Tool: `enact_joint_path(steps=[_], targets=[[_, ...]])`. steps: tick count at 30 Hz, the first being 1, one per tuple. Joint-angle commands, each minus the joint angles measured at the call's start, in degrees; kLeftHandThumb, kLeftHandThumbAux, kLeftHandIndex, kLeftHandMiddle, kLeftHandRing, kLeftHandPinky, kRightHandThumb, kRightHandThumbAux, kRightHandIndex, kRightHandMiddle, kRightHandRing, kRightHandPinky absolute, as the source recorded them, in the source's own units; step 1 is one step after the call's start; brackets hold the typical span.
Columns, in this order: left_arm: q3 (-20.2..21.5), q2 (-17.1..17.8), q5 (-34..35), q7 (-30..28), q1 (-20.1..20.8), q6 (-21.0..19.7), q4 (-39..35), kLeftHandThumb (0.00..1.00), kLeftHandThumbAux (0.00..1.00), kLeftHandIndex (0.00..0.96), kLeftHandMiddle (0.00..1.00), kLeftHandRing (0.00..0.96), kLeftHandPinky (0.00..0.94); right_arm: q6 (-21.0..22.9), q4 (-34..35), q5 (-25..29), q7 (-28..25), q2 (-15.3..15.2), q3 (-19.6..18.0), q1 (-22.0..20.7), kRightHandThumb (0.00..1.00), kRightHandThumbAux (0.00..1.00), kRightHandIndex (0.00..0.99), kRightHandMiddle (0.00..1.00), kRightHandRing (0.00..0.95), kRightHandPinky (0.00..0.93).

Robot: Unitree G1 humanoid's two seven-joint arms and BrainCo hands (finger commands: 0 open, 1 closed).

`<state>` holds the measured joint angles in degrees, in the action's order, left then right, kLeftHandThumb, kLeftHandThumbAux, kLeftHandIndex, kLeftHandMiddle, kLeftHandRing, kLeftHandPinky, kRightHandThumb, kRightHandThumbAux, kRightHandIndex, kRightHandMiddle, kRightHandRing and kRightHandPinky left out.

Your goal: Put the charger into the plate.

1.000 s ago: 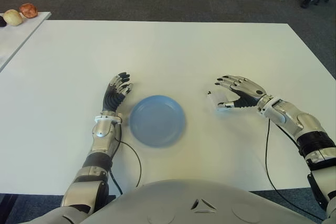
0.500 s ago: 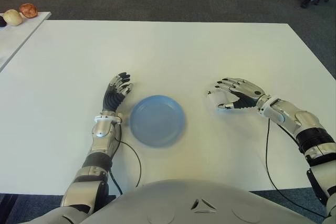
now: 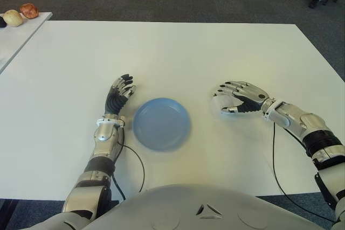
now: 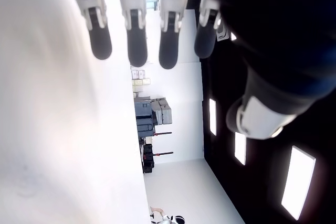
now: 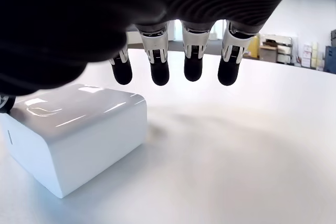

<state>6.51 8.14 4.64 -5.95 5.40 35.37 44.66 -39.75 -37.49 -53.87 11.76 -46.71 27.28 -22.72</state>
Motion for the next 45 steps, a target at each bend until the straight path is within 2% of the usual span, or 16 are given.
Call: enact_joint_path(steps=[1, 22, 30, 45], targets=[[0.02, -0.74, 0.10, -1.09, -6.58, -5.82, 4.00, 0.000, 0.610, 0.192, 0.218, 0.207, 0.209, -0.38, -0.83, -1.26, 0.75, 0.20, 1.46, -0.21, 0.263, 0.118, 0.000, 0.000, 0.000, 0.000], [-0.09, -0.29, 0.20, -1.39, -7.12, -6.66, 2.86, 0.000, 0.602, 0.192, 0.214, 0.199, 0.199, -0.93, -0.61, -2.06, 2.16, 0.09, 3.95, -1.20, 0.246, 0.126, 0.000, 0.000, 0.000, 0.000], [-0.13, -0.32, 0.20, -1.37, -7.20, -6.65, 2.80, 0.000, 0.601, 0.193, 0.214, 0.198, 0.196, -0.38, -1.31, -2.90, 4.24, 0.68, 4.73, -1.58, 0.223, 0.130, 0.000, 0.000, 0.000, 0.000], [-0.33, -0.10, 0.02, -1.50, -7.05, -6.50, 3.19, 0.000, 0.604, 0.199, 0.223, 0.211, 0.211, 0.73, -0.62, 1.51, 3.84, 1.92, 2.21, -0.04, 0.199, 0.142, 0.000, 0.000, 0.000, 0.000]])
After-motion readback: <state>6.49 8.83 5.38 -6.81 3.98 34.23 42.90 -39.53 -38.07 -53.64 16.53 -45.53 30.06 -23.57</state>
